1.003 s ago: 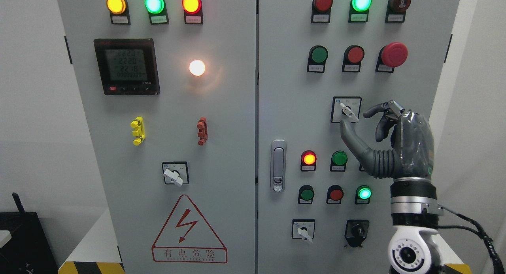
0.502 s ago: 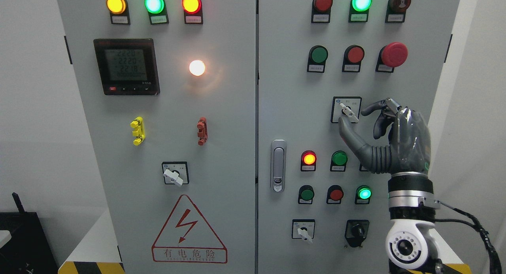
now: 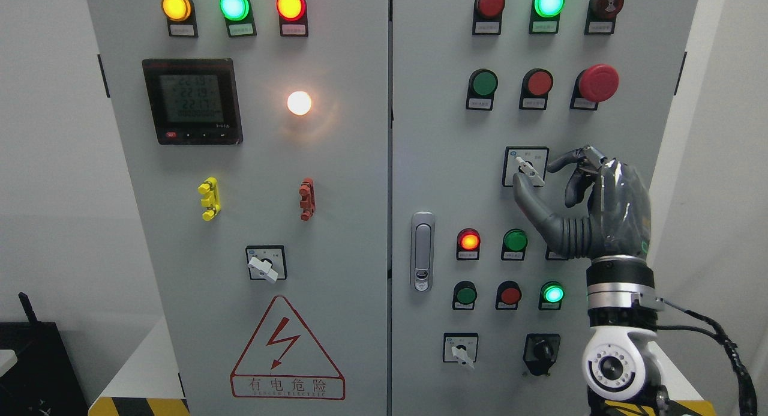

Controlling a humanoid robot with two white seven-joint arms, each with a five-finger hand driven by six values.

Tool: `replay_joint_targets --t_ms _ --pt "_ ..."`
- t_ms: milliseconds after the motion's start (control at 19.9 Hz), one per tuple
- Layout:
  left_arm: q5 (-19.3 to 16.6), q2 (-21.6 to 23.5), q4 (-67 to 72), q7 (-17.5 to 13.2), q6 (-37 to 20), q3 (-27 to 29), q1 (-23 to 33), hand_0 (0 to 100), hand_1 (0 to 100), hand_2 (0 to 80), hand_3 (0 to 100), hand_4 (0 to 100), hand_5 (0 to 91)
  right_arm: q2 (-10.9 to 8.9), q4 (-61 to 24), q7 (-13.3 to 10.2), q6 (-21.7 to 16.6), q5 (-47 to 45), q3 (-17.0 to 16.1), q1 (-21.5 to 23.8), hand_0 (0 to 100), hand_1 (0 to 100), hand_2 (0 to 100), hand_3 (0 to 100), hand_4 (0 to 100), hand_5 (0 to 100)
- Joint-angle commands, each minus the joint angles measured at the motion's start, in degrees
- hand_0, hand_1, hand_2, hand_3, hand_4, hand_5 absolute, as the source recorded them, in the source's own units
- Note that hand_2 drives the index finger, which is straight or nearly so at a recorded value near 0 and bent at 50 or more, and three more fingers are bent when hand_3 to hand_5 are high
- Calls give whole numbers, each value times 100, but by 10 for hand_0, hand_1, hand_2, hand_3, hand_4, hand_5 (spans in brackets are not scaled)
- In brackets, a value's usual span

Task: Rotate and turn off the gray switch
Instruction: 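Pinch the white rotary switch knob with the right hand's fingers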

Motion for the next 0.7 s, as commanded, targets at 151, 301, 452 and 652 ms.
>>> replay_joint_targets --t_ms 151,301,452,652 --pt "114 1 -149 -3 -2 53 -53 120 389 0 0 0 0 -17 104 -16 109 12 51 -51 109 486 575 984 941 1000" --pt "105 1 -149 -3 -2 44 -53 120 389 0 0 0 0 -8 113 -7 110 21 112 -51 112 486 578 984 940 1000" --pt "105 -8 -149 -3 -2 44 -53 120 389 0 0 0 0 -8 183 -16 118 152 121 -59 113 488 579 985 939 1000" --pt "114 1 -149 -3 -2 44 -53 120 389 0 0 0 0 -8 218 -16 118 161 121 -95 116 487 581 987 939 1000"
